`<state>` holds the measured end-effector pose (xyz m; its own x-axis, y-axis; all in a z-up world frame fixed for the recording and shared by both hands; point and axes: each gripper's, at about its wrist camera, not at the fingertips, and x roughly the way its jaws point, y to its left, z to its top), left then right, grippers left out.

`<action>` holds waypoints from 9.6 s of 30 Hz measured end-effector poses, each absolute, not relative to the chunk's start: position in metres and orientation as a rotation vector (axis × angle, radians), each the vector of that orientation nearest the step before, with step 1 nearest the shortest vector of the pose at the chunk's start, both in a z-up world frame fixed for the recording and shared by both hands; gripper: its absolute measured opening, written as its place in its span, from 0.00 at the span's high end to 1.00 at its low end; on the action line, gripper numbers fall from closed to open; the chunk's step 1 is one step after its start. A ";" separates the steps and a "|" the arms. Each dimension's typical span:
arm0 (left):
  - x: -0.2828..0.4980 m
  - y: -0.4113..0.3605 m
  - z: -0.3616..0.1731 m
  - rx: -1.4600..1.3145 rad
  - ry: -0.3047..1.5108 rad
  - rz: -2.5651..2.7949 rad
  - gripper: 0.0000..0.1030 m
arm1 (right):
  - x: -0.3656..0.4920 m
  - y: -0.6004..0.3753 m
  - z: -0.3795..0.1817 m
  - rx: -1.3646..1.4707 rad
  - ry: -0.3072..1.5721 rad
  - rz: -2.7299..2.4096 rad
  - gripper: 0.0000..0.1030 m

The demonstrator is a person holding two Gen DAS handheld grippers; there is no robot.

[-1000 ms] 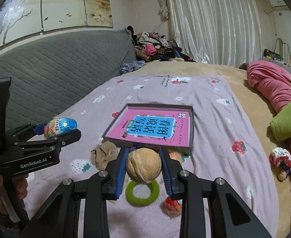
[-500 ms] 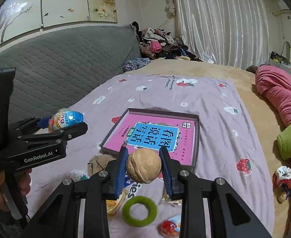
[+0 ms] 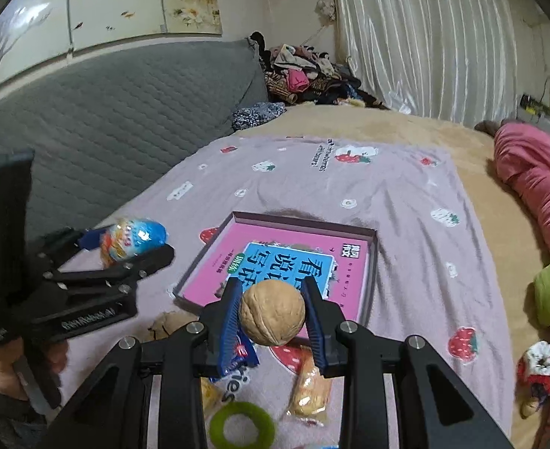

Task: Organize objects
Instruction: 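Lift the egg pack and walnut and carry both toward the pink tray, then lower over the book in the tray, open left tool while right tool releases walnut, then raise both open tools and pull back from the tray, then move left tool to the yellow bread pack while right tool approaches the Kinder egg, then close left tool on the yellow bread pack while right tool grasps the Kinder egg, then lift the bread pack and Kinder egg and carry them toward the tray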

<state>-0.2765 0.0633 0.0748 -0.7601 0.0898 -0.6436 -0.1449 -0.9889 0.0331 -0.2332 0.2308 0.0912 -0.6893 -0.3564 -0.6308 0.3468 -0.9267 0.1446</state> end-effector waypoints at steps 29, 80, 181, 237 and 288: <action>-0.436 0.054 -0.025 -1.175 0.135 2.783 0.31 | -0.405 0.210 0.006 1.226 0.220 -2.495 0.68; -0.501 0.027 -0.055 -1.436 -0.042 2.673 0.20 | -0.475 0.237 -0.048 1.444 0.035 -2.523 0.39; -0.084 0.060 -0.020 -1.213 0.063 2.743 0.12 | -0.051 0.259 0.019 1.165 0.146 -2.766 0.05; -0.170 0.067 -0.095 -1.351 -0.051 2.641 0.12 | -0.141 0.264 -0.051 1.361 -0.167 -2.752 0.10; -0.137 0.058 -0.069 -1.308 -0.046 2.690 0.61 | -0.101 0.221 -0.029 1.229 0.045 -2.650 0.47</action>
<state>-0.1369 0.0583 -0.0690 -0.6085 0.1473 -0.7798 -0.1207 -0.9884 -0.0925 -0.1009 0.2213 -0.0286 -0.6262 -0.1849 -0.7574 0.2102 -0.9755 0.0643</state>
